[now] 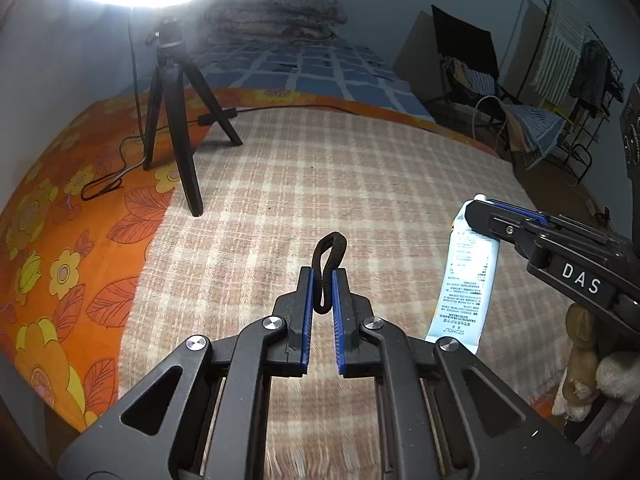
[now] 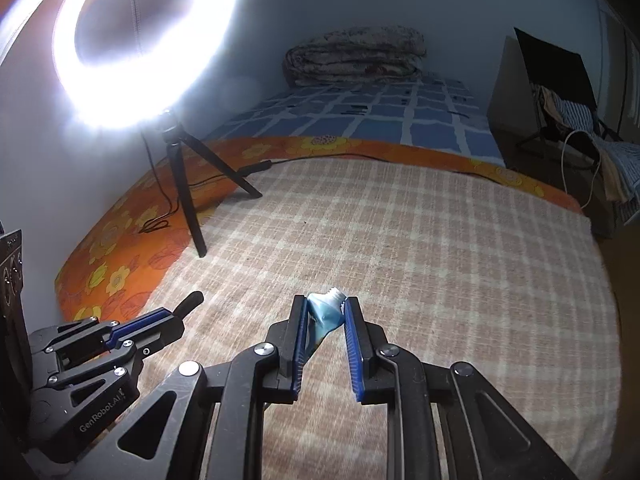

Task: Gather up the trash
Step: 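Carry the hair tie and blue tube over the blue basket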

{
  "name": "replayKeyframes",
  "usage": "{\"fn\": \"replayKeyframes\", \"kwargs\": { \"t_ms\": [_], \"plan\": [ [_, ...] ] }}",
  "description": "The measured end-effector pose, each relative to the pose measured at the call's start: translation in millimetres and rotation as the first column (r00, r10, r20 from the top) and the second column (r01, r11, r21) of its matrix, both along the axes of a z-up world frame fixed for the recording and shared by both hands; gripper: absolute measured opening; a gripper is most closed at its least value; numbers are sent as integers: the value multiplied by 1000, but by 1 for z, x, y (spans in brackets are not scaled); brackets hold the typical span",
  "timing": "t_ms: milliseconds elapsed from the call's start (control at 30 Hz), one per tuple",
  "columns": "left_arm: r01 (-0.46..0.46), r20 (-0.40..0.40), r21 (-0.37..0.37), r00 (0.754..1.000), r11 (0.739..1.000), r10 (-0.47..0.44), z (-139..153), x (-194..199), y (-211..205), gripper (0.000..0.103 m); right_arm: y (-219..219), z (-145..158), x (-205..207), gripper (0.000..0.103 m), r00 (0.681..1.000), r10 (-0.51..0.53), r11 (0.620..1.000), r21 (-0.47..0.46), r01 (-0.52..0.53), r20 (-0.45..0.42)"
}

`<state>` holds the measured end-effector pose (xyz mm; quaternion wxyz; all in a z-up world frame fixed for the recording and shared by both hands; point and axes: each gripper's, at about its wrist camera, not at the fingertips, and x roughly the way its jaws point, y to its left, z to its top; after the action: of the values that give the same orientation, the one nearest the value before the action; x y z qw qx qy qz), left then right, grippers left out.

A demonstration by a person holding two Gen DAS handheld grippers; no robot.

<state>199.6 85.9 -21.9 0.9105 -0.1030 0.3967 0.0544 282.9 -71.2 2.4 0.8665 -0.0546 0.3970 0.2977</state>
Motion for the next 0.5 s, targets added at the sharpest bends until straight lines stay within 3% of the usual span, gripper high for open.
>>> {"fn": "replayKeyframes", "kwargs": {
  "t_ms": [500],
  "plan": [
    [56,99,13,993,998,-57,51,-65,-37,7,-46,40,-64,17,998,11,1000,17,-12,61]
  ]
}}
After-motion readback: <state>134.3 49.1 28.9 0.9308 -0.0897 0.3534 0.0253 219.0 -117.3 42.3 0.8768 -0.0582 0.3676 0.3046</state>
